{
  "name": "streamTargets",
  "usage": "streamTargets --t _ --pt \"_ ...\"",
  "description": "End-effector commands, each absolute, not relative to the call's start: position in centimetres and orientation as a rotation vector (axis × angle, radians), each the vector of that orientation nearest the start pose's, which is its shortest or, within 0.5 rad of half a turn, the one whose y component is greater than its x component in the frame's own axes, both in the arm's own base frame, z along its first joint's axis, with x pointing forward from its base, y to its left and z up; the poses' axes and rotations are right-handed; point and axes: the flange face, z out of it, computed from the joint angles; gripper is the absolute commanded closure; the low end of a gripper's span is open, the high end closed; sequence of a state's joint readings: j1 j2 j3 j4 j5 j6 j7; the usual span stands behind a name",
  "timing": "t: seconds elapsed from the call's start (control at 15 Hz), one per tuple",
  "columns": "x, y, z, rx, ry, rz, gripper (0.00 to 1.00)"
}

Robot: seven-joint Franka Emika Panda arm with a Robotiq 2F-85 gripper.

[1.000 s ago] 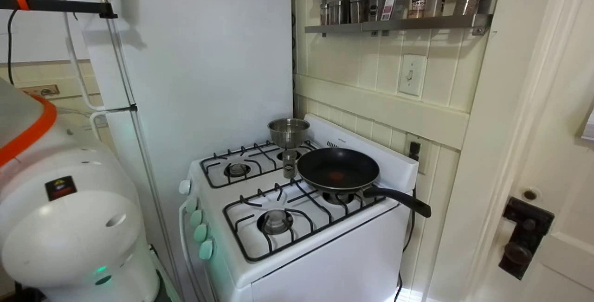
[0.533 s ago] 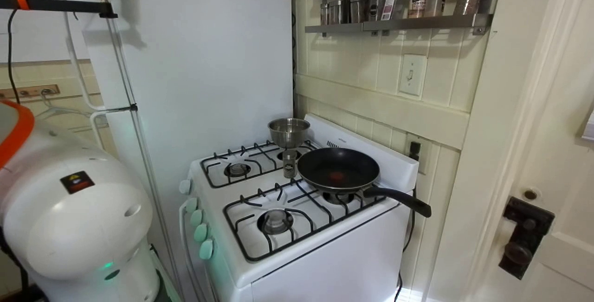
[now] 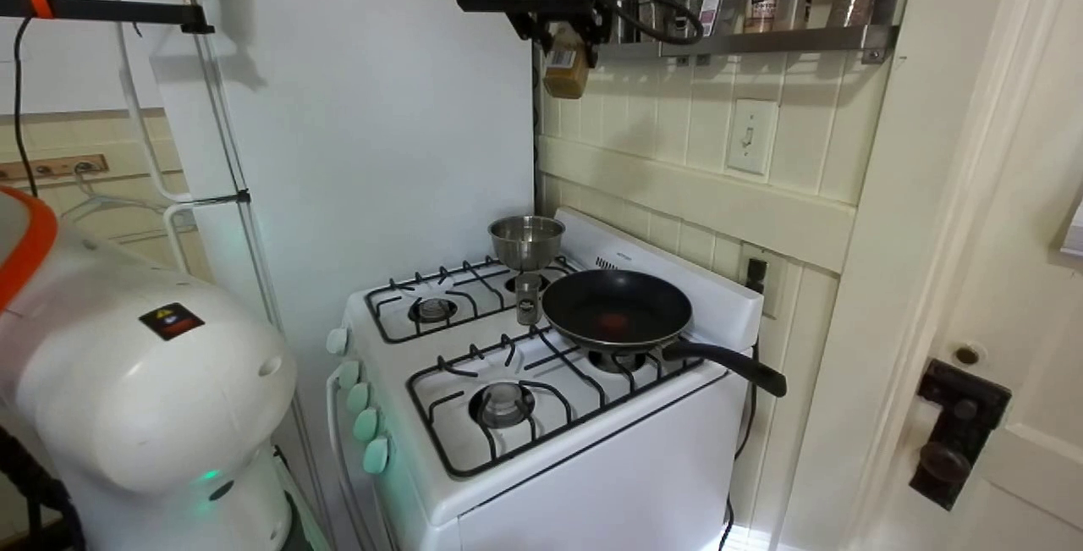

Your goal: Pick up the spice bottle on the far right of the top right shelf and place it in the center of the stove

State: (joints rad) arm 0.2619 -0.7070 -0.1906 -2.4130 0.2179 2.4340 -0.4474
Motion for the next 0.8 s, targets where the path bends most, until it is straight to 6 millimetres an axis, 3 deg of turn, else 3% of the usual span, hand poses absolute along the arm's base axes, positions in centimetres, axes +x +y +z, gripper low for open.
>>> streamTargets --t 0.0,0.67,0.73 --pt "39.03 0.98 62.61 -2.694 -0.564 -1.082 0.42" --pt "38.5 0.82 63.16 -2.682 -0.58 -1.106 0.42" --pt "38.5 0.82 63.16 -2.682 -0.581 -1.106 0.67"
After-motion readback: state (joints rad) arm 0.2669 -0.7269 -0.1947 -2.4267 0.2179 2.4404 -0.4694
